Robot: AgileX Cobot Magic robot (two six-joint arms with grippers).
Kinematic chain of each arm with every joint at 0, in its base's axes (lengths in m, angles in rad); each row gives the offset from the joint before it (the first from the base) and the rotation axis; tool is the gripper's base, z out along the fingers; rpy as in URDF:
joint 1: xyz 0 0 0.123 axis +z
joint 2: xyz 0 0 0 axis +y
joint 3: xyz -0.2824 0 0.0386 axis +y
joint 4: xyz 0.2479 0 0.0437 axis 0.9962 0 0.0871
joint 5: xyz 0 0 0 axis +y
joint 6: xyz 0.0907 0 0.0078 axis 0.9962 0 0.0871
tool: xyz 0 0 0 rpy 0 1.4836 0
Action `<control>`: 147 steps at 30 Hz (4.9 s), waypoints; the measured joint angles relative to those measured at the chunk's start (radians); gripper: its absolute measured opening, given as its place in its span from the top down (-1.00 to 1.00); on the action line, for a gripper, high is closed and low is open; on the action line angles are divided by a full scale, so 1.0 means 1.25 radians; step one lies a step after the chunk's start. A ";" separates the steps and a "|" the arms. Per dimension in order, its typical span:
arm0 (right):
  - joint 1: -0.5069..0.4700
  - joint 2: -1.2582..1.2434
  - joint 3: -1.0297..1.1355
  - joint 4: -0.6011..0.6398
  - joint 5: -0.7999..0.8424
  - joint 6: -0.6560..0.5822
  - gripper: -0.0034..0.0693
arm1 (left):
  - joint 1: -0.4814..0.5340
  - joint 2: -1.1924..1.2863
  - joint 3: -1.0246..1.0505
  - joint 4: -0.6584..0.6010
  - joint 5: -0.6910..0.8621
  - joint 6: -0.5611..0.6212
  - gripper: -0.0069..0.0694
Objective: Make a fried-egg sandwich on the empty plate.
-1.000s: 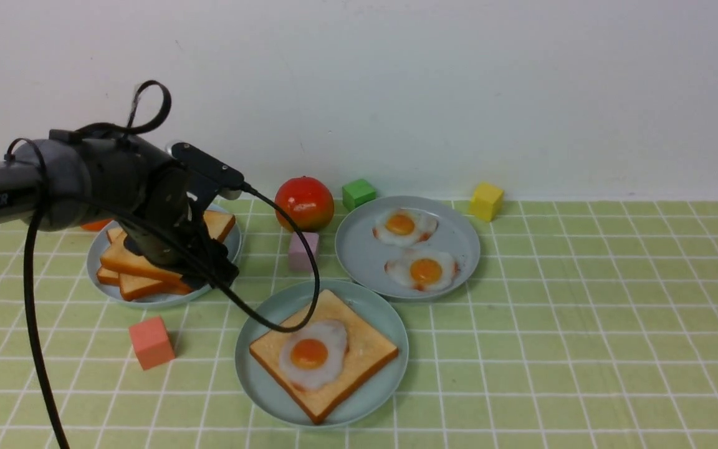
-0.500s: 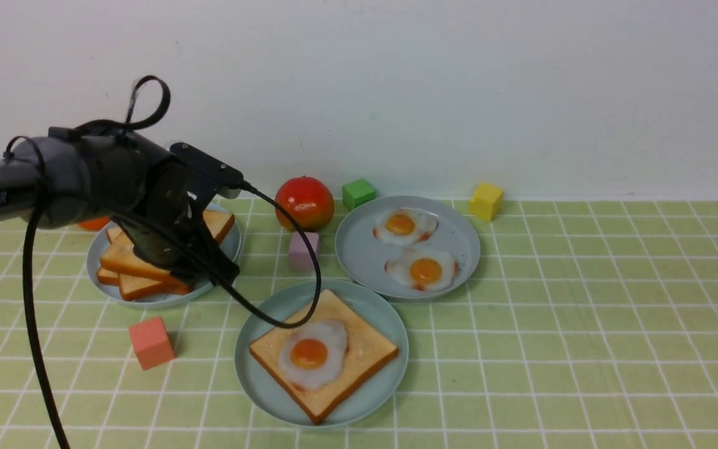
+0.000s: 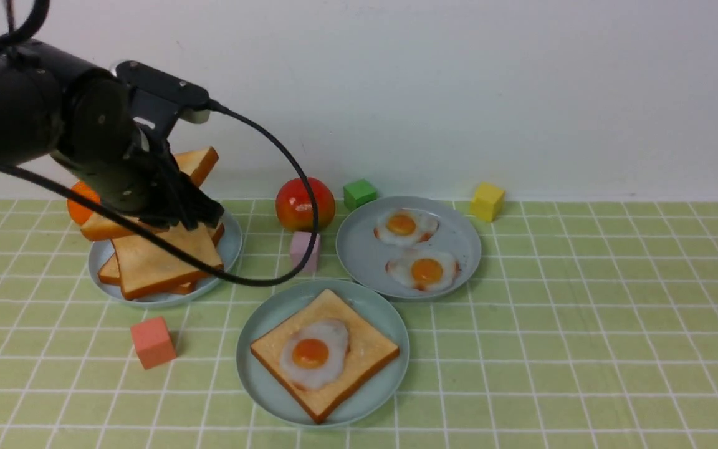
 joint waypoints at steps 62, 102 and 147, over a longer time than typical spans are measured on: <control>0.000 -0.064 -0.016 -0.006 0.126 0.000 0.67 | -0.465 -0.241 0.134 0.014 0.014 -0.199 0.43; 0.001 -0.507 0.537 -0.167 -0.440 0.251 0.92 | -0.491 -0.905 0.917 0.011 -0.731 -0.318 0.85; -0.314 -0.627 0.806 -0.193 -0.526 0.046 0.93 | -0.491 -0.907 0.917 0.011 -0.711 -0.318 0.81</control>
